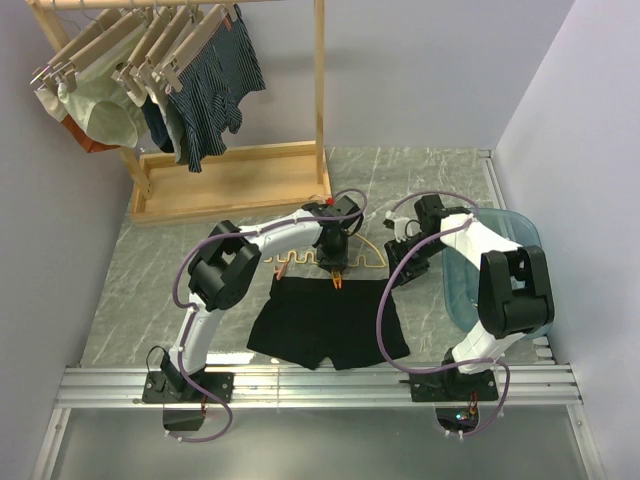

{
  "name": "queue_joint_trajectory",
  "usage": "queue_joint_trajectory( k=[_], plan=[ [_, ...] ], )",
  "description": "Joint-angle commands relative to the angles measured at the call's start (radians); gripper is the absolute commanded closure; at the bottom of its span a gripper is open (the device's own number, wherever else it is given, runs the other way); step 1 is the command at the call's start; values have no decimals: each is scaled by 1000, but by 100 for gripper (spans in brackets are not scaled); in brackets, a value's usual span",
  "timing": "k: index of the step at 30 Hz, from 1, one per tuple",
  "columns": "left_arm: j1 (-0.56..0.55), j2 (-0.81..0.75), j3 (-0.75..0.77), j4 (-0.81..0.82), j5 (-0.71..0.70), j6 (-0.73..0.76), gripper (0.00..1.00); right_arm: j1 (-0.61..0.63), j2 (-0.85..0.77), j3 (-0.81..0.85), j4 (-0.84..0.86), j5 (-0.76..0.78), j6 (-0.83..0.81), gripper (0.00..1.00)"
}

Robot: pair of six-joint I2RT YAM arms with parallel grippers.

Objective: Clip the underwear to the hanger

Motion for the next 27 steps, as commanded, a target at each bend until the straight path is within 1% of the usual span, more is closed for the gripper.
queue_joint_trajectory(
  k=[1,2,4,6,10,13,19,21,25,27],
  plan=[
    [11,-7,15,27,30,13,100,12,18,43,-5,-31,-36,52],
    [14,-6,17,29,57,10,100,14,24,45,0,-39,-35,52],
    [15,-3,20,30,64,11,100,17,35,51,0,-55,-35,52],
    [14,-3,17,36,76,14,100,17,8,48,10,-89,-33,52],
    [18,-41,-23,90,96,10,100,16,-43,63,49,-169,32,55],
    [18,-36,-20,83,88,8,100,22,-37,86,67,-214,85,57],
    [17,-45,-28,89,71,11,100,34,-3,88,46,-100,97,58],
    [20,-74,-67,131,76,14,100,34,19,83,21,-71,79,55],
    [29,-105,-95,190,102,11,100,32,53,74,12,-28,71,52],
    [37,-108,-101,208,113,8,100,36,75,71,18,-36,80,50]
  ],
)
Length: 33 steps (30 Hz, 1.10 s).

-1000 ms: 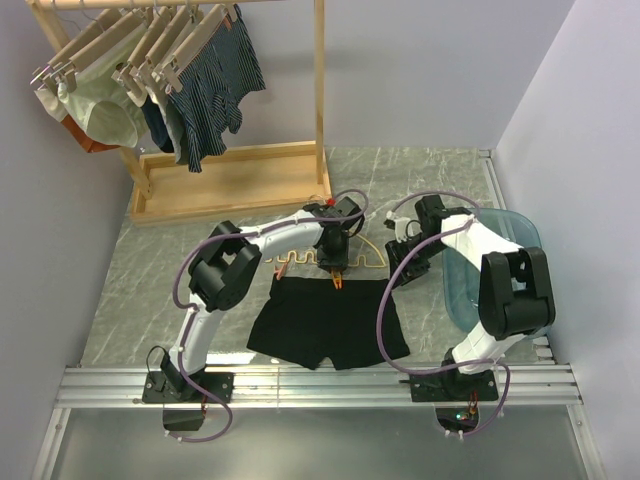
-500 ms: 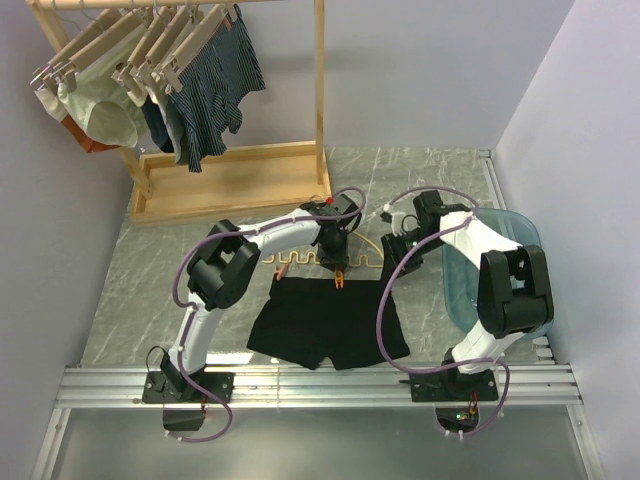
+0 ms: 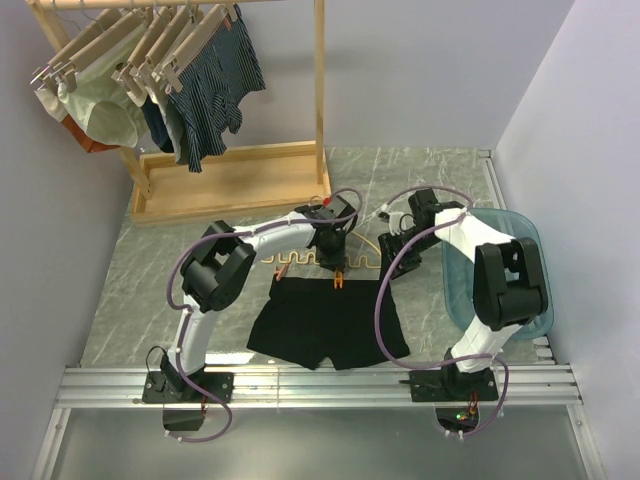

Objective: Clip the underwear to the hanger

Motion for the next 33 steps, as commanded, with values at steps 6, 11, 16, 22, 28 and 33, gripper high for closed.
queue_joint_trajectory(
  k=[6,11,16,22,28,33],
  plan=[
    [27,-56,5,90,75,-10,100,6,81,17,5,12,8,51],
    [33,-47,14,90,76,-24,100,5,101,7,10,-63,-1,65],
    [35,-39,20,96,84,-34,100,11,93,7,19,-132,-2,83],
    [35,-32,28,101,95,-51,100,35,93,8,20,-145,4,92],
    [33,-18,37,99,101,-57,100,41,48,2,10,-83,7,81],
    [35,-24,20,105,90,-56,100,6,-40,-2,1,35,48,53]
  ],
)
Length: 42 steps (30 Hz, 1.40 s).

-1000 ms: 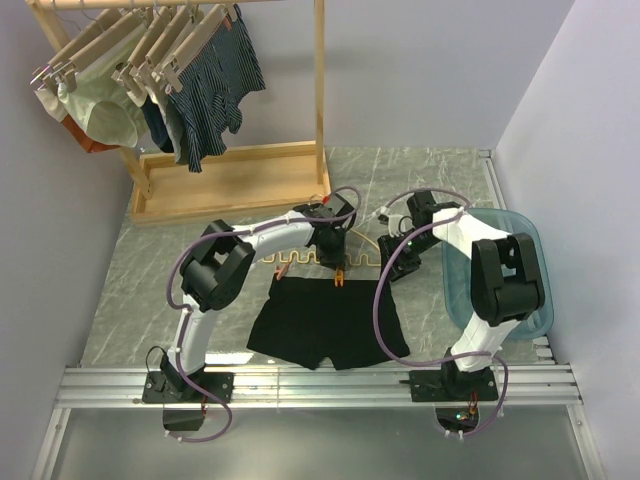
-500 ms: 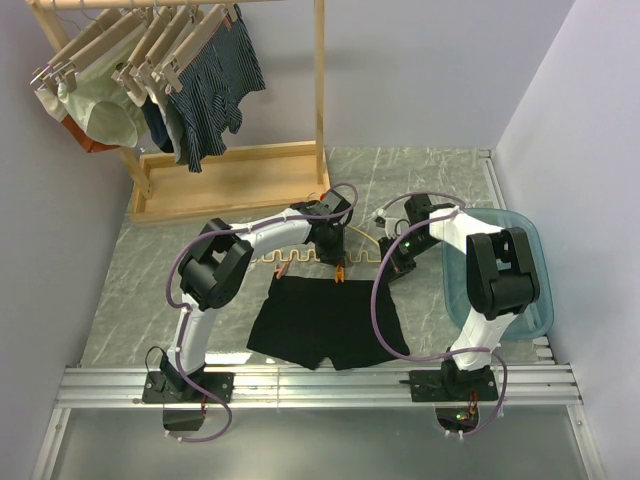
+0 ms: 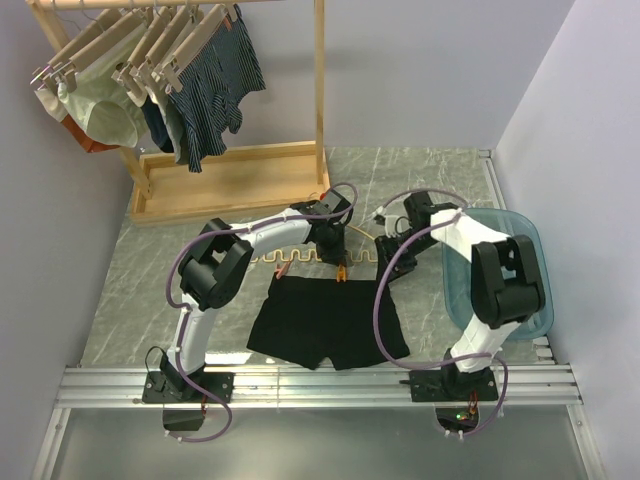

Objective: Clip the underwear to the hanger

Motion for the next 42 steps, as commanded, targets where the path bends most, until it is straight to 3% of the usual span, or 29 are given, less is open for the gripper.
queue_joint_trajectory(
  k=[1,7,13,22,37,42],
  plan=[
    [2,-24,25,37,14,-19,100,-22,-89,-1,-3,101,28,53],
    [2,-9,46,31,5,-30,100,-17,9,9,-2,112,38,56],
    [2,10,71,3,-15,-39,100,-11,127,35,3,36,55,69],
    [2,37,103,-32,-46,-53,100,18,104,32,35,-44,74,72],
    [-6,65,135,-55,-64,-78,100,75,46,-6,106,-8,156,74],
    [-6,59,114,-44,-53,-84,100,61,-25,-32,104,12,134,97]
  ],
)
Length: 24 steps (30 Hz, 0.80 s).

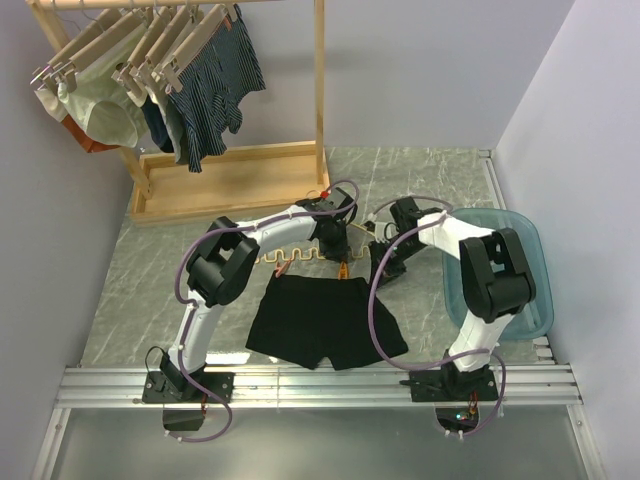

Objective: Clip the underwear to the hanger

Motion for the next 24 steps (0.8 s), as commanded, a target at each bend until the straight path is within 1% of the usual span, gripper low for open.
queue_joint_trajectory(
  k=[1,5,6,7,9,10,11,12,13,14,15,16,18,19,24],
  plan=[
    [-5,-5,23,6,-7,-30,100,-12,-82,-11,17,15,-9,100],
    [-3,-6,17,12,1,-31,100,-14,-113,-7,-1,12,-32,100],
    [-5,-5,17,12,-1,-30,100,-14,-122,-1,-6,35,-33,100],
    [-3,-5,19,9,-4,-30,100,-12,-127,4,-6,52,-29,94],
    [-3,0,23,3,2,-23,100,-14,-142,19,-4,89,-26,86],
    [-5,1,23,2,1,-23,100,-12,-148,27,-3,96,-16,77],
    [-5,4,28,-7,1,-23,98,-12,-154,33,-1,107,-5,72],
    [-3,4,29,-12,1,-25,95,-14,-158,54,-3,113,1,69],
    [-3,4,32,-15,-1,-22,88,-14,-156,67,-10,124,10,64],
    [-5,4,40,-29,-6,-19,84,-12,-155,79,-12,130,15,62],
    [-5,1,43,-34,-9,-16,79,-9,-148,100,-17,139,21,61],
    [-3,-2,45,-38,-10,-11,70,-11,-145,108,-15,159,32,61],
    [-3,-20,51,-53,-13,-5,62,-12,-141,125,-14,168,41,59],
    [-3,-26,52,-52,-13,-2,54,-12,-139,128,-7,172,53,57],
    [12,-109,35,-21,10,27,37,-12,-148,145,12,165,93,56]
  ],
)
